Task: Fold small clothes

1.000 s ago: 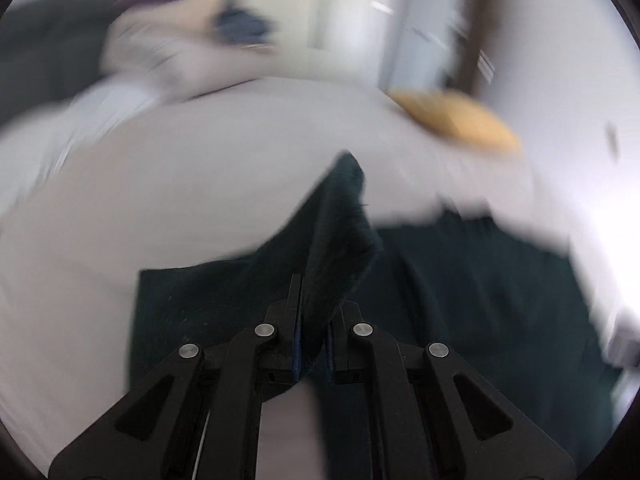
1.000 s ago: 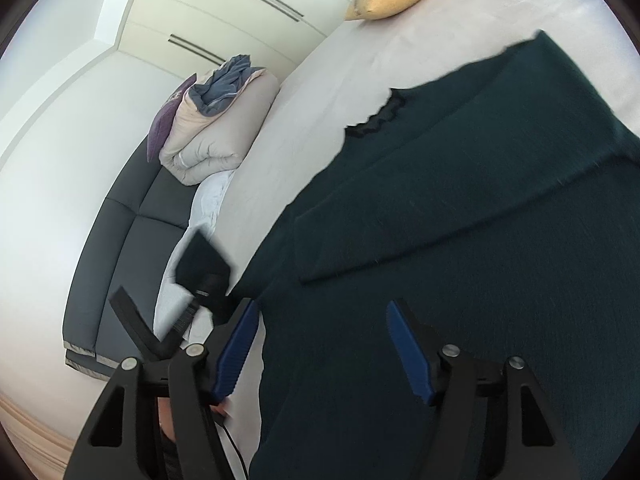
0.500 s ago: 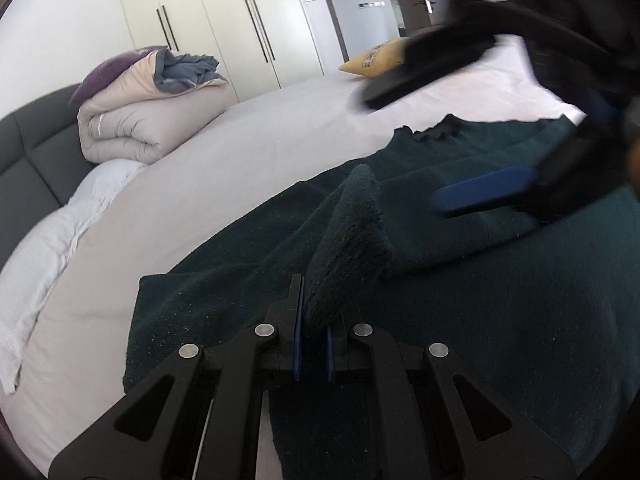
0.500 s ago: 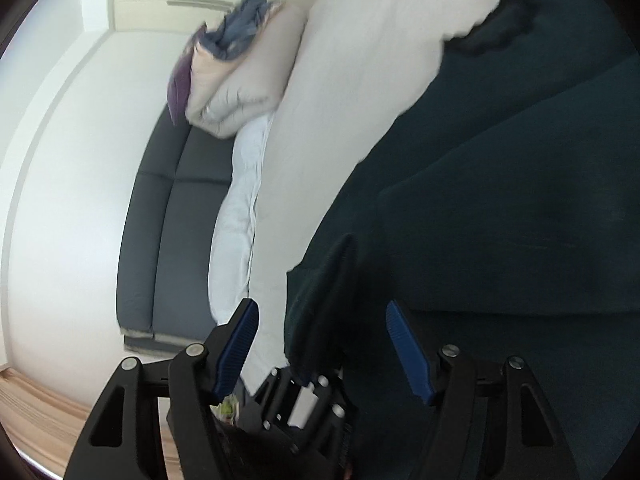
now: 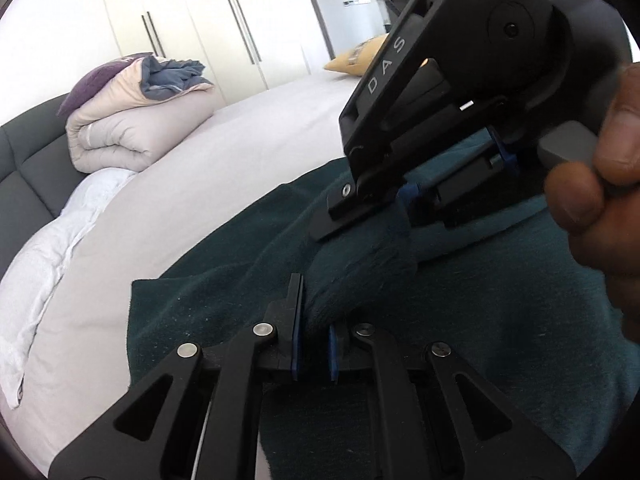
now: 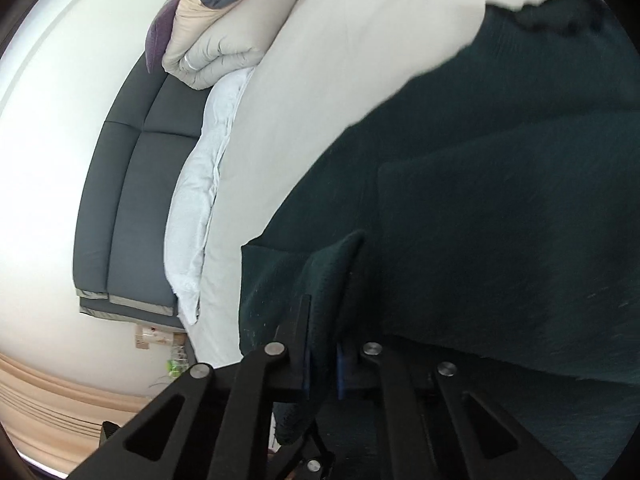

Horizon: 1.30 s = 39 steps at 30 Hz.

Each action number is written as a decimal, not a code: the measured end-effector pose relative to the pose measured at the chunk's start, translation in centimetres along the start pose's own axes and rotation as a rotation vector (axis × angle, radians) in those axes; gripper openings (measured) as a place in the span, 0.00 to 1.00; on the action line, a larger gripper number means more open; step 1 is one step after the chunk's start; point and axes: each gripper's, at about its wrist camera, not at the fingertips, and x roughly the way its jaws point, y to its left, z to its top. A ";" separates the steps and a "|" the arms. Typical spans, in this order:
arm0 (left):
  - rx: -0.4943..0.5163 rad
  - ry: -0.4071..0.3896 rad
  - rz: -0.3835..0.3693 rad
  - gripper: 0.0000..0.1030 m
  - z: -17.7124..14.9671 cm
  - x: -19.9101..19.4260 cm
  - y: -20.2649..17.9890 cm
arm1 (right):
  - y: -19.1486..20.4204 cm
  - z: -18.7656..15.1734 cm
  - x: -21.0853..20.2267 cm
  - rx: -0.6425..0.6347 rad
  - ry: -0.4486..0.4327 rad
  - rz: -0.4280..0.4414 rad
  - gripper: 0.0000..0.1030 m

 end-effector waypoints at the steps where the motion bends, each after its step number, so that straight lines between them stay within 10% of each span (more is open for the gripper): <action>1: -0.012 0.000 -0.025 0.10 0.1 -0.4 0.0 | 0.1 0.3 -0.5 -0.004 -0.014 -0.009 0.09; 9: -0.209 -0.066 -0.226 0.11 0.3 -5.3 3.0 | -2.8 1.7 -8.9 0.011 -0.155 -0.076 0.09; 18: -0.627 0.049 -0.238 0.11 -1.4 -1.2 14.8 | -10.1 2.0 -14.8 0.158 -0.237 -0.170 0.09; 39: -0.460 0.224 -0.265 0.11 2.5 6.8 10.8 | -16.5 2.0 -17.3 0.246 -0.243 -0.290 0.17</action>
